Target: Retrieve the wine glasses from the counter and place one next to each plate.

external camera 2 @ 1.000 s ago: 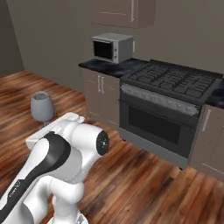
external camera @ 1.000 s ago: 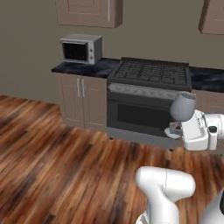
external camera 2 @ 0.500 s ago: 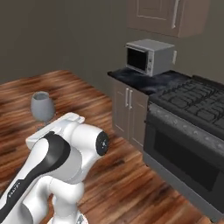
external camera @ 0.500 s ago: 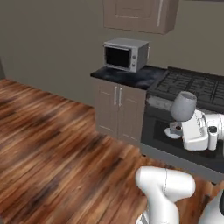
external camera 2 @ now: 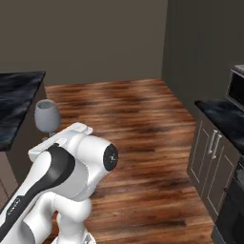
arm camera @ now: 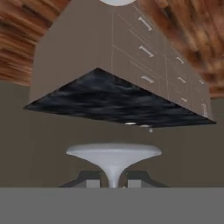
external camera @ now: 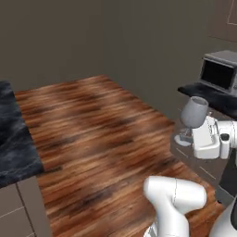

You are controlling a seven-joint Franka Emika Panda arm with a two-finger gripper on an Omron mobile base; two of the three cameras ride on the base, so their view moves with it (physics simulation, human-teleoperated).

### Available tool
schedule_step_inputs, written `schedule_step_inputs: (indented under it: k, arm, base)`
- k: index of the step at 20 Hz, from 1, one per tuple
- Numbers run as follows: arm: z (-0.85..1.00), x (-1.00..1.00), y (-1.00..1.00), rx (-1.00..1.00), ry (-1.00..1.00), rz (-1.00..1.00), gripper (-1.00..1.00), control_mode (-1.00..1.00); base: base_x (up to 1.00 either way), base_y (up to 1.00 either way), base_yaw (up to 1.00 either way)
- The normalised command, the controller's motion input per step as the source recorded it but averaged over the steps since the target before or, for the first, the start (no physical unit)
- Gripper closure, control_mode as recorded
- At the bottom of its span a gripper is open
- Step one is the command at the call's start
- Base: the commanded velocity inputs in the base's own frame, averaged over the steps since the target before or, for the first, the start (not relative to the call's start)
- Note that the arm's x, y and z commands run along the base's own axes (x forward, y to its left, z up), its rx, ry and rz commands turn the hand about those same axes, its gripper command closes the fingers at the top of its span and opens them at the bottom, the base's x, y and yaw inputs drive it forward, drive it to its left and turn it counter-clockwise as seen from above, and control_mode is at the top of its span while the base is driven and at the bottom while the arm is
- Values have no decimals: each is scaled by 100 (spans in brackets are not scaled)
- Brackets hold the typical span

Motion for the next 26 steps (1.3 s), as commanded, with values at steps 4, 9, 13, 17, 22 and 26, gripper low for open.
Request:
schedule_step_inputs:
  k: [4, 9, 13, 17, 22, 26]
  arm:
    - [0, 0, 0, 0, 0, 0, 100, 100]
    - [0, 0, 0, 0, 0, 0, 100, 100]
    - [0, 0, 0, 0, 0, 0, 100, 100]
    - [0, 0, 0, 0, 0, 0, 100, 100]
    - [0, 0, 0, 0, 0, 0, 100, 100]
    - [0, 0, 0, 0, 0, 0, 100, 100]
  base:
    - [89, -50, 73]
    - [95, -84, 54]
    - [100, -100, 32]
    - [100, -95, 30]
    - [100, -47, 22]
    - [100, -3, 13]
